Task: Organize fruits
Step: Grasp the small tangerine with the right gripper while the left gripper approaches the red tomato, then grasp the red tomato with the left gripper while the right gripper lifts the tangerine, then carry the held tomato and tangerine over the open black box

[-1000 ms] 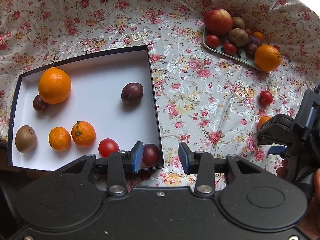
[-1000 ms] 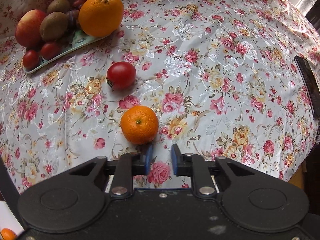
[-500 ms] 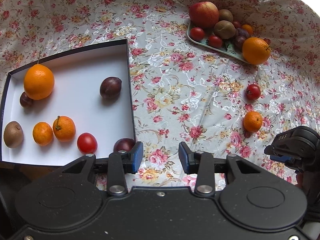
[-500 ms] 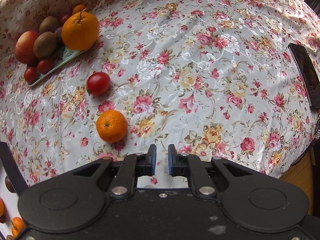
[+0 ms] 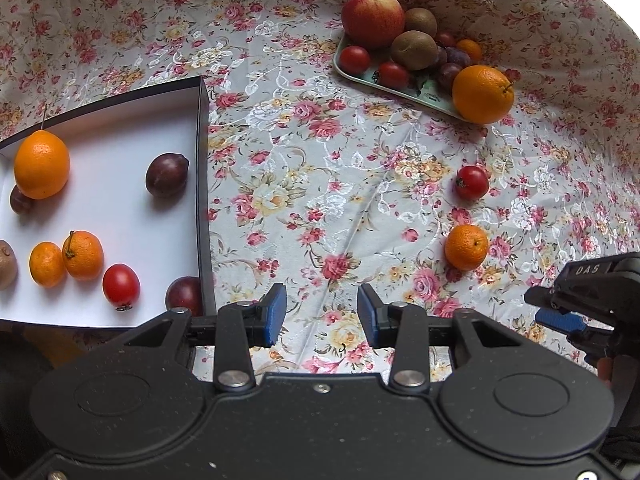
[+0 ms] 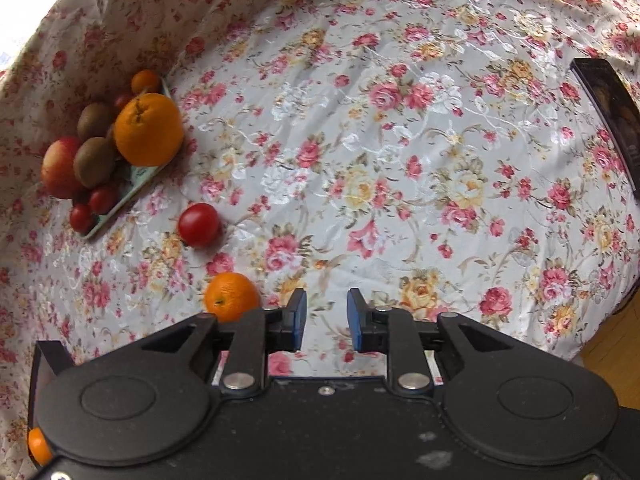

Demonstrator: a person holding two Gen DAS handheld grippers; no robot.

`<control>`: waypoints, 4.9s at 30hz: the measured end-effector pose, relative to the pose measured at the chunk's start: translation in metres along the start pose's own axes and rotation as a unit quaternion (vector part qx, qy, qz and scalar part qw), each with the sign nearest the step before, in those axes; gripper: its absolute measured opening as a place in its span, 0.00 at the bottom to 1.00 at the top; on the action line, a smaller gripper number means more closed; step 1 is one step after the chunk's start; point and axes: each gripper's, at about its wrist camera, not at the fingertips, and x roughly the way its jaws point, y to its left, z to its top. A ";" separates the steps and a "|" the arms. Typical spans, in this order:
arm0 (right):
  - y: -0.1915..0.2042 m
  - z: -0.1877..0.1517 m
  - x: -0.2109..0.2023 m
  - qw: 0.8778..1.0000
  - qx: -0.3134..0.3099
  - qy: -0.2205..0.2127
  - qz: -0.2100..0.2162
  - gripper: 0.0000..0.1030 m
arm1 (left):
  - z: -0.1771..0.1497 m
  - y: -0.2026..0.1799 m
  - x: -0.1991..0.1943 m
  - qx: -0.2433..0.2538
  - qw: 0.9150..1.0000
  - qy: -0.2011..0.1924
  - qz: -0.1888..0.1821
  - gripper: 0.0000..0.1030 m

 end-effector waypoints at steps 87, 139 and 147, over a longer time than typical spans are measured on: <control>-0.043 0.071 0.009 0.998 0.018 0.019 -0.063 0.38 | 0.079 -0.136 0.105 0.054 0.998 0.030 -0.032 0.40; 0.223 -0.130 -0.021 0.951 -0.304 -0.018 0.060 0.38 | 0.038 0.194 -0.056 -0.163 0.975 -0.107 0.104 0.40; 0.239 -0.142 -0.013 0.945 -0.320 -0.017 0.061 0.38 | 0.036 0.209 -0.055 -0.178 0.974 -0.096 0.103 0.40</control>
